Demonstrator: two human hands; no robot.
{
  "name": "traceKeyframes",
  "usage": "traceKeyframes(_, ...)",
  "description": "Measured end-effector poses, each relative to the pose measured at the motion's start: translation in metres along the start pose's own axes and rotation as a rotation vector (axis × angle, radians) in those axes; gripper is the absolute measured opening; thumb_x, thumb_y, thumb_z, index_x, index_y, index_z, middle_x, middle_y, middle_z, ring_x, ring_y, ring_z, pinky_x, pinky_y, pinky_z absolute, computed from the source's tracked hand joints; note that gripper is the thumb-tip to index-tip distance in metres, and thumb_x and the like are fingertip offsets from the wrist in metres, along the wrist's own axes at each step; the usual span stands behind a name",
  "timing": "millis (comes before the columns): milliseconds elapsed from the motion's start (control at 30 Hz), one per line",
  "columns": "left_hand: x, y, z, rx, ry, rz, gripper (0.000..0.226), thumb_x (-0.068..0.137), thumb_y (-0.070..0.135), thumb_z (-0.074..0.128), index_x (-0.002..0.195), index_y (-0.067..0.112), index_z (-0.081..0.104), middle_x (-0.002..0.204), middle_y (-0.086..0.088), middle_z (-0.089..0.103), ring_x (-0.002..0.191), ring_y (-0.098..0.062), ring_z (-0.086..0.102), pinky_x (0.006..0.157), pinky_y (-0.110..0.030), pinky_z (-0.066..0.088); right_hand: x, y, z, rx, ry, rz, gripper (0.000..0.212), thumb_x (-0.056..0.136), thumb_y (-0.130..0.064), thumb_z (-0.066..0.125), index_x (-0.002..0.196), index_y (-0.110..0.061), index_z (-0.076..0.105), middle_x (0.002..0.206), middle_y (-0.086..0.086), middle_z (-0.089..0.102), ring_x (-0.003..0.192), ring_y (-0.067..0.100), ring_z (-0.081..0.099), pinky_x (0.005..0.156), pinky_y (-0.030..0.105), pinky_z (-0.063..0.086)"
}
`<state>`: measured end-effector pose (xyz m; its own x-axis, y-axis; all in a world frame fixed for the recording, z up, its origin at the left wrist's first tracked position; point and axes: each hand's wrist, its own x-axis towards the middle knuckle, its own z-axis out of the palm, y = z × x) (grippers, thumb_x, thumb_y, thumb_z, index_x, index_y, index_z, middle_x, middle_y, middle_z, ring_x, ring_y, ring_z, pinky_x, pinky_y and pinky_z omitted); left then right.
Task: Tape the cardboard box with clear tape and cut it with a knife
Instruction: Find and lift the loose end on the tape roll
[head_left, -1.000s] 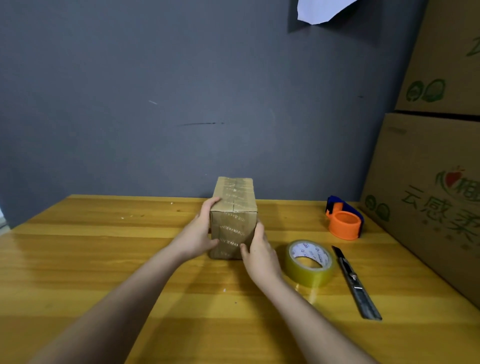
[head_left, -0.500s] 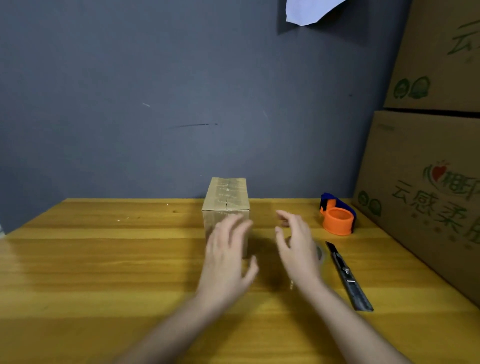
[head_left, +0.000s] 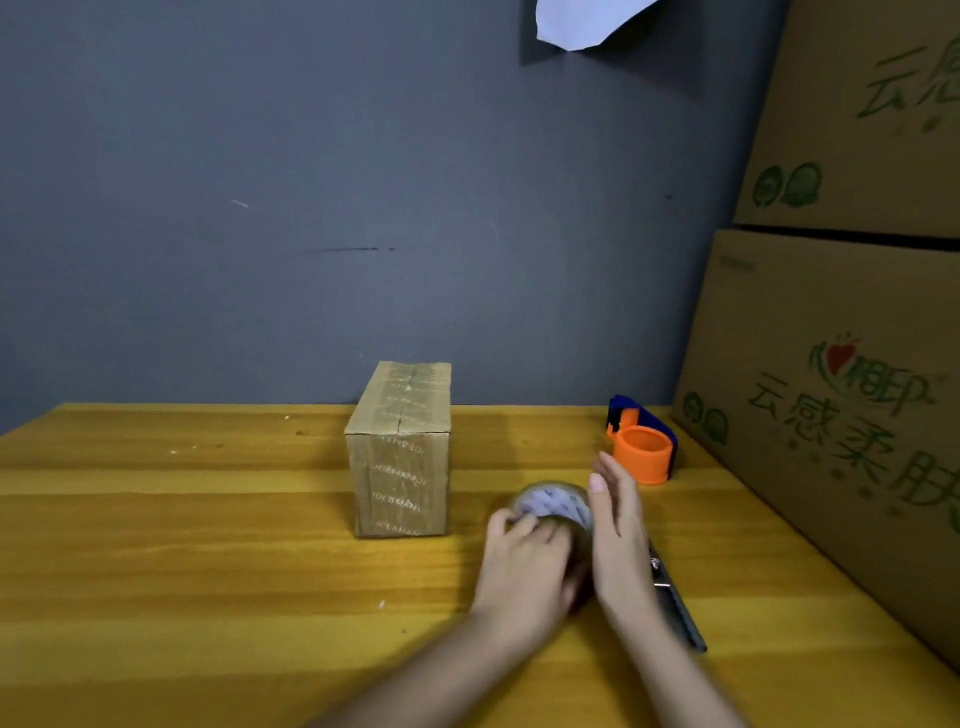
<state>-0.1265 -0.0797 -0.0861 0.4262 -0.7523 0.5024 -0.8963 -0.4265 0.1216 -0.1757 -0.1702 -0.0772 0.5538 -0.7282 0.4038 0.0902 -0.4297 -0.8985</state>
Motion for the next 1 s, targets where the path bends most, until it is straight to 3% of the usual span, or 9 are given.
traceKeyframes(133, 0.0, -0.02, 0.006, -0.702, 0.243, -0.255, 0.038, 0.079, 0.052, 0.043, 0.1, 0.025, 0.059, 0.097, 0.02, 0.063, 0.091, 0.006, 0.047, 0.102, -0.029, 0.033, -0.001, 0.001, 0.009, 0.114, -0.068, 0.053, 0.059, 0.087, -0.056, 0.038, 0.139, -0.028, 0.035, 0.136, -0.011, 0.04, 0.127, 0.006, 0.037, 0.101, 0.023, 0.029)
traceKeyframes(267, 0.002, -0.027, 0.003, -1.208, 0.21, -0.326, 0.032, 0.075, 0.044, 0.054, 0.102, 0.026, 0.051, 0.096, 0.016, 0.066, 0.096, -0.006, 0.06, 0.088, -0.025, 0.045, 0.0, 0.002, 0.024, 0.274, -0.263, 0.154, 0.06, 0.079, -0.056, 0.044, 0.135, -0.042, 0.031, 0.14, -0.01, 0.041, 0.131, 0.011, 0.039, 0.109, 0.032, 0.031)
traceKeyframes(400, 0.002, -0.025, -0.002, -1.335, 0.172, -0.339, 0.014, 0.085, 0.017, 0.047, 0.095, 0.024, 0.054, 0.076, 0.023, 0.064, 0.073, 0.008, 0.057, 0.073, -0.014, 0.043, 0.001, 0.01, 0.021, 0.467, -0.379, 0.193, 0.071, 0.067, -0.051, 0.062, 0.133, -0.048, 0.038, 0.13, -0.006, 0.06, 0.121, 0.018, 0.056, 0.107, 0.045, 0.041)
traceKeyframes(467, 0.002, -0.027, -0.006, -1.404, 0.154, -0.387, 0.035, 0.093, 0.003, 0.039, 0.101, 0.034, 0.052, 0.089, 0.029, 0.062, 0.076, 0.022, 0.057, 0.071, -0.002, 0.042, -0.001, 0.01, 0.02, 0.441, -0.397, 0.162, 0.072, 0.064, -0.052, 0.06, 0.132, -0.051, 0.038, 0.13, -0.006, 0.059, 0.119, 0.018, 0.057, 0.101, 0.043, 0.046)
traceKeyframes(533, 0.005, -0.028, -0.002, -1.409, 0.16, -0.388, 0.034, 0.086, 0.013, 0.042, 0.112, 0.027, 0.06, 0.103, 0.012, 0.067, 0.09, 0.007, 0.062, 0.079, -0.013, 0.047, -0.005, 0.007, 0.019, 0.382, -0.367, 0.111, 0.071, 0.063, -0.053, 0.056, 0.132, -0.051, 0.038, 0.131, -0.011, 0.055, 0.118, 0.012, 0.054, 0.091, 0.031, 0.049)
traceKeyframes(600, 0.003, -0.027, -0.002, -1.424, 0.165, -0.413, 0.042, 0.073, 0.031, 0.044, 0.105, 0.02, 0.068, 0.102, 0.0, 0.071, 0.097, -0.013, 0.063, 0.087, -0.033, 0.048, -0.008, 0.004, 0.017, 0.332, -0.338, 0.041, 0.072, 0.067, -0.049, 0.054, 0.136, -0.044, 0.035, 0.13, -0.019, 0.049, 0.117, -0.007, 0.049, 0.083, 0.012, 0.046)
traceKeyframes(667, 0.003, -0.025, -0.003, -1.477, 0.172, -0.467, 0.045, 0.066, 0.042, 0.043, 0.097, 0.027, 0.072, 0.106, -0.003, 0.072, 0.103, -0.018, 0.062, 0.093, -0.036, 0.046, -0.01, 0.002, 0.015, 0.288, -0.319, -0.015, 0.068, 0.075, -0.038, 0.053, 0.14, -0.037, 0.033, 0.131, -0.021, 0.044, 0.112, -0.023, 0.043, 0.081, 0.002, 0.041)
traceKeyframes(867, 0.001, -0.029, 0.0, -1.599, 0.104, -0.68, 0.066, 0.065, 0.057, 0.049, 0.115, 0.017, 0.064, 0.122, -0.016, 0.063, 0.118, -0.031, 0.055, 0.11, -0.053, 0.034, -0.014, 0.004, 0.013, 0.157, -0.318, -0.091, 0.074, 0.069, -0.05, 0.053, 0.138, -0.046, 0.029, 0.144, -0.01, 0.036, 0.128, -0.004, 0.038, 0.094, 0.01, 0.04)
traceKeyframes(1000, 0.003, -0.027, -0.004, -1.588, 0.112, -0.585, 0.052, 0.064, 0.05, 0.046, 0.095, 0.017, 0.07, 0.106, -0.02, 0.069, 0.101, -0.029, 0.062, 0.1, -0.05, 0.044, -0.014, 0.004, 0.015, 0.128, -0.313, -0.104, 0.074, 0.069, -0.051, 0.052, 0.139, -0.047, 0.028, 0.146, -0.01, 0.034, 0.129, -0.006, 0.035, 0.1, 0.017, 0.038)
